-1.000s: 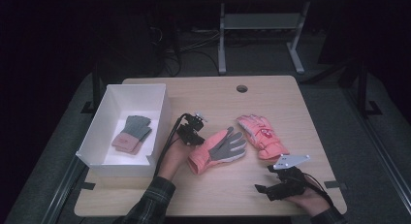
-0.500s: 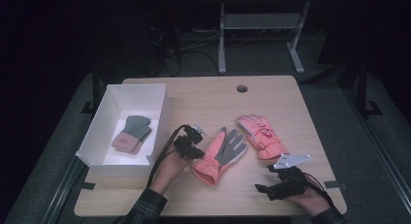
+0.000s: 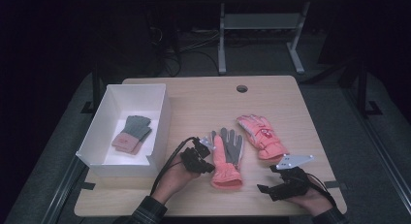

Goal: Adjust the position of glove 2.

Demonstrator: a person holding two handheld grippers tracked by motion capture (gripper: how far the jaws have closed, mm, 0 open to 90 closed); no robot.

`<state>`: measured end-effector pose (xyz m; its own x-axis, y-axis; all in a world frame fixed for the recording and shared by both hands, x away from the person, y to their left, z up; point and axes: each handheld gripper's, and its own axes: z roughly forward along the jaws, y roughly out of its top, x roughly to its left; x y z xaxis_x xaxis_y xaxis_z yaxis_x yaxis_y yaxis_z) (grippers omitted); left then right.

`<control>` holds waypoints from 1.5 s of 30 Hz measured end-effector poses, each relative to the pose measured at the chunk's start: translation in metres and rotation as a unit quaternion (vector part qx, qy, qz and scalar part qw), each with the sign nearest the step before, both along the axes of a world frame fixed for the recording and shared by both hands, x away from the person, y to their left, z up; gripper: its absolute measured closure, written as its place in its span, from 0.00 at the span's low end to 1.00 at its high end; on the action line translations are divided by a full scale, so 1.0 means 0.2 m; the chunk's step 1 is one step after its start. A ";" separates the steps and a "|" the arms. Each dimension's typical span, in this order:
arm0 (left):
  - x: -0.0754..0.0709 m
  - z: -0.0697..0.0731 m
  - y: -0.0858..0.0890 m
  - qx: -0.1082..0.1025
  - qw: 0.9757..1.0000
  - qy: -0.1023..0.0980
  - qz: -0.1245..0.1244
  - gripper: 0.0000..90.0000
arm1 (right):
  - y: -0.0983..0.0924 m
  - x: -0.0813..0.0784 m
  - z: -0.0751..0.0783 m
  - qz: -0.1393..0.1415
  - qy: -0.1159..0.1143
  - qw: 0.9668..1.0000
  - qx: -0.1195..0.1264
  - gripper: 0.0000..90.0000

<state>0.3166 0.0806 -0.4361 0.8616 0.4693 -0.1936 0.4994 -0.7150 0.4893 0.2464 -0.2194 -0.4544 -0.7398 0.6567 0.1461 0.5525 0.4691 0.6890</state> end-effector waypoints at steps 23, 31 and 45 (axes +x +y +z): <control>-0.07 0.01 0.00 -0.049 0.998 -0.042 -0.025 0.73 | 0.00 0.00 0.02 0.000 0.025 1.000 -0.009 0.15; -0.13 -0.02 0.12 -0.057 0.996 -0.068 -0.013 0.43 | -0.01 0.01 0.04 -0.006 0.021 1.000 -0.009 0.21; -0.22 -0.06 0.28 -0.059 0.995 -0.084 0.005 0.19 | -0.04 0.05 0.11 -0.025 0.010 1.000 0.012 0.37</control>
<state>0.2733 0.1375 -0.4484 0.8821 0.4601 -0.1007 0.4095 -0.6435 0.6468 0.2562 -0.2265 -0.4331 -0.7028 0.6888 0.1776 0.5891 0.4237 0.6881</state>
